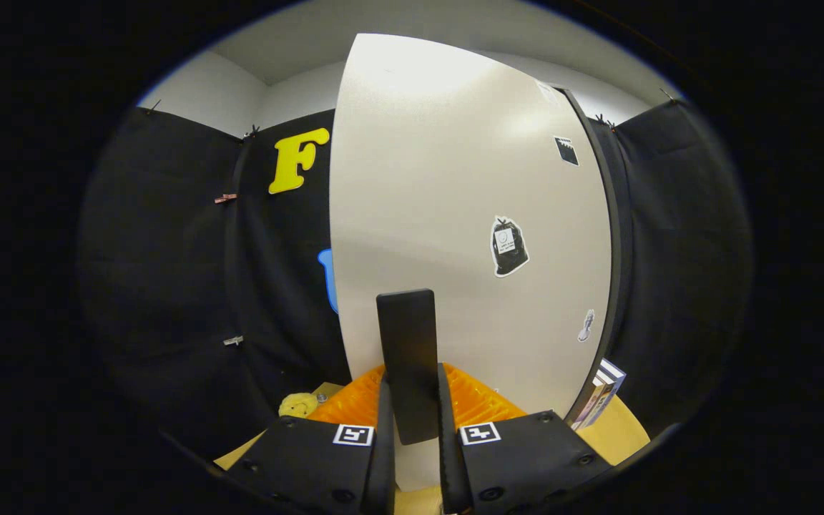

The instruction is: Open the shoe cabinet door, grab the shoes and put them into the shoe cabinet, then close the shoe cabinet door.

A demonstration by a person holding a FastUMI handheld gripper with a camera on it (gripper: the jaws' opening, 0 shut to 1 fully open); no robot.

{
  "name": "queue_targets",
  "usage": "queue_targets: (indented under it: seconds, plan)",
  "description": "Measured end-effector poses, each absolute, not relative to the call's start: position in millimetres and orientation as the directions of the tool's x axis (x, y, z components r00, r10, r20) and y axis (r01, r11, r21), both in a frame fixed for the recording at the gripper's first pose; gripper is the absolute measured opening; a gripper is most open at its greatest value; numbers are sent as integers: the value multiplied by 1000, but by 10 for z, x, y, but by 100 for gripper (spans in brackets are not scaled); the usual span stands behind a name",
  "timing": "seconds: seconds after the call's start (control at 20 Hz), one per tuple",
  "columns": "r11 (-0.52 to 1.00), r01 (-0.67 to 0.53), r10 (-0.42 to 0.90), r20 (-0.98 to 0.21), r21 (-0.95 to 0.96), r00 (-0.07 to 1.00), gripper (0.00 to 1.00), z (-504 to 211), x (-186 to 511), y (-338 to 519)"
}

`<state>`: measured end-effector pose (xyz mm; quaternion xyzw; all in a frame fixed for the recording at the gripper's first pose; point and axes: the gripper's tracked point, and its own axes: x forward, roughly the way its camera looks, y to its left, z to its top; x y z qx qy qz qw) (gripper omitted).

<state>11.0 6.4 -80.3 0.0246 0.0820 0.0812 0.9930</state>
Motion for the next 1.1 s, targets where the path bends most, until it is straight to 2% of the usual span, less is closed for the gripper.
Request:
queue_targets:
  seconds: [0.55,1.1]
  plan:
    - [983,-162,174,-152,91,973,29,-680,-518,-694]
    - [992,-108,118,-145,72,982,28,-627,-677,-1083]
